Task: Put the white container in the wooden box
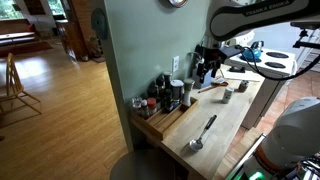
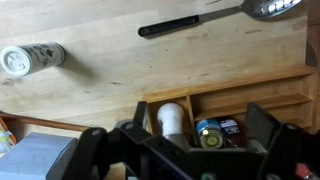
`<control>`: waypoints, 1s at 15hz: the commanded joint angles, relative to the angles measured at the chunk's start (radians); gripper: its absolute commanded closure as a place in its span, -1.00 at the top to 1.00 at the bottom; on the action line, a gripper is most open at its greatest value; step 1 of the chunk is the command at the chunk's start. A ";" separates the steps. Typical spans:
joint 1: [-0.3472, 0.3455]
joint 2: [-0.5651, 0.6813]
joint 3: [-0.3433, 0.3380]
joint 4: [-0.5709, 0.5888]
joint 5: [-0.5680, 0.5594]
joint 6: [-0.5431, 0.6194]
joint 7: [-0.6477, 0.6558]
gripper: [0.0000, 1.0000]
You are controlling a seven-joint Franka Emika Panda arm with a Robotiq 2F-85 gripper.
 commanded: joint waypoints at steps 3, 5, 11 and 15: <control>0.003 0.000 -0.002 0.002 -0.001 -0.002 0.002 1.00; 0.003 0.000 -0.002 0.002 -0.001 -0.002 0.002 1.00; 0.003 0.000 -0.002 0.002 -0.001 -0.002 0.002 1.00; -0.007 0.000 -0.007 0.000 -0.004 -0.001 0.012 1.00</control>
